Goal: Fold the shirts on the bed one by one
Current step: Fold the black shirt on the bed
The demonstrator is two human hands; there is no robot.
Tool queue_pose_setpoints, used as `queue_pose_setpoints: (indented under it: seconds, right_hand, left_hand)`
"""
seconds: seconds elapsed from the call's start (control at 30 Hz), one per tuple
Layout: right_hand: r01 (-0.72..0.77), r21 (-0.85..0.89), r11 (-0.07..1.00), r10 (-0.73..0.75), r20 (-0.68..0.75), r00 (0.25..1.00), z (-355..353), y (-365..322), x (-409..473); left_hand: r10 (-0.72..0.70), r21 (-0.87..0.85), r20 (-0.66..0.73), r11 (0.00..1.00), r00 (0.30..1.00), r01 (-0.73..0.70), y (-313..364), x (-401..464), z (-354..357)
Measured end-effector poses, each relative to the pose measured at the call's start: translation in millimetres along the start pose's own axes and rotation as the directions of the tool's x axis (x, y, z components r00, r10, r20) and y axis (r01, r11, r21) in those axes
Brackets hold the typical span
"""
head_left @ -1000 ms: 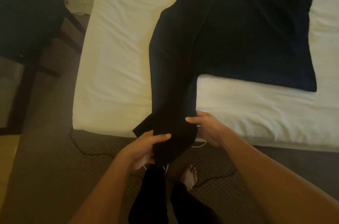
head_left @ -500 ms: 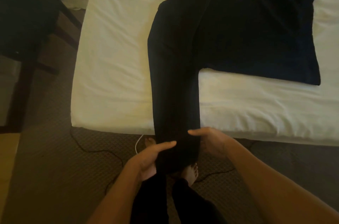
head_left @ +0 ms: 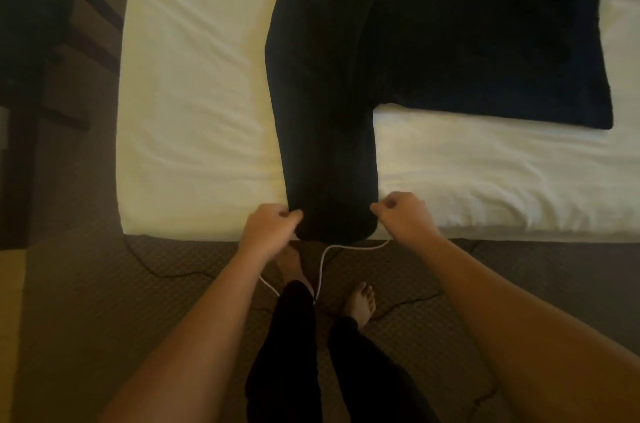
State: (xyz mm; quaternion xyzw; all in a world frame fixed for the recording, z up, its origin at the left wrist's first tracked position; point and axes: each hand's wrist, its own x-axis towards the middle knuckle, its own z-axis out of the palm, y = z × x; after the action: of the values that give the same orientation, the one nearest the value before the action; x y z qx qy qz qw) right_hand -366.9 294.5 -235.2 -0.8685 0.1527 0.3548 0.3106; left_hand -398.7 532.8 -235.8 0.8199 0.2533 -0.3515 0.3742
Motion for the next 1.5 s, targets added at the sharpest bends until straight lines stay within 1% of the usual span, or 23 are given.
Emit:
queue_pose_setpoints:
  seconds: [0.1,0.17,0.23,0.27,0.3,0.4,0.5,0.53,0.6,0.67,0.73,0.83,0.9,1.07,1.13,1.2,1.27,1.3,1.4,1.5]
  right_hand:
    - [0.019,0.088,0.996,-0.012,-0.076,0.997,-5,-31,21]
    - [-0.009,0.22,0.975,0.03,-0.095,0.995,-6,-47,35]
    - [-0.037,0.368,0.929,0.071,-0.08,0.994,-8,-59,43]
    - [-0.044,0.383,0.923,0.075,-0.065,0.995,-8,-62,47]
    - [-0.042,0.352,0.935,0.063,-0.047,0.997,-9,-62,48]
    - [-0.043,0.181,0.983,0.037,0.038,0.999,-15,-63,52]
    - [-0.059,0.043,0.997,0.054,0.111,0.992,-27,-72,58]
    - [-0.041,-0.038,0.998,0.045,0.089,0.995,-31,-78,63]
    - [-0.021,-0.169,0.985,0.018,-0.019,1.0,-42,-92,73]
    - [-0.006,-0.166,0.986,-0.015,-0.125,0.992,-56,-110,88]
    - [0.035,-0.131,0.991,-0.058,-0.176,0.983,-73,-131,106]
    - [0.118,-0.071,0.99,-0.127,-0.13,0.983,-100,-169,137]
    - [0.16,-0.076,0.984,-0.169,-0.116,0.979,-118,-198,160]
    - [0.205,-0.203,0.958,-0.248,-0.218,0.944,-148,-269,225]
    - [0.203,-0.242,0.949,-0.264,-0.257,0.93,-154,-289,258]
    - [0.201,-0.257,0.945,-0.27,-0.272,0.924,-158,-305,291]
    - [0.216,-0.277,0.936,-0.291,-0.267,0.919,-161,-318,323]
    - [0.232,-0.298,0.926,-0.314,-0.265,0.912,-162,-325,336]
    - [0.242,-0.382,0.892,-0.346,-0.235,0.908,-169,-346,372]
    - [0.177,-0.487,0.855,-0.299,-0.184,0.937,-176,-363,398]
  left_hand:
    - [0.04,-0.095,-0.23,0.993,0.972,-0.063,31,18,-21]
    - [0.021,-0.204,-0.301,0.975,0.953,-0.086,47,39,-32]
    - [-0.069,-0.42,-0.254,0.906,0.965,-0.045,63,62,-43]
    - [-0.088,-0.486,-0.215,0.874,0.973,-0.028,69,72,-48]
    - [-0.082,-0.495,-0.196,0.869,0.977,-0.026,71,77,-50]
    - [-0.066,-0.387,-0.217,0.922,0.974,-0.024,58,81,-56]
    - [-0.085,-0.394,-0.177,0.919,0.98,0.009,40,82,-62]
    - [-0.079,-0.382,-0.149,0.924,0.986,0.017,41,85,-66]
    - [-0.066,-0.374,-0.092,0.927,0.994,0.027,49,96,-77]
    - [-0.056,-0.371,-0.112,0.929,0.992,0.011,64,113,-92]
    - [-0.045,-0.369,-0.169,0.929,0.985,-0.021,80,135,-110]
    - [0.008,-0.331,-0.207,0.94,0.978,-0.078,114,167,-139]
    - [0.053,-0.299,-0.216,0.947,0.975,-0.118,141,191,-157]
    - [0.181,-0.123,-0.224,0.97,0.958,-0.212,195,257,-187]
    - [0.228,-0.033,-0.199,0.97,0.953,-0.239,211,281,-190]
    - [0.221,0.061,-0.148,0.975,0.964,-0.214,220,302,-188]
    - [0.164,0.111,-0.096,0.982,0.982,-0.153,219,317,-183]
    - [0.156,0.122,-0.091,0.982,0.984,-0.145,216,322,-180]
    - [0.192,0.155,-0.132,0.973,0.972,-0.171,212,323,-173]
    - [0.21,0.143,-0.163,0.972,0.964,-0.187,210,326,-170]
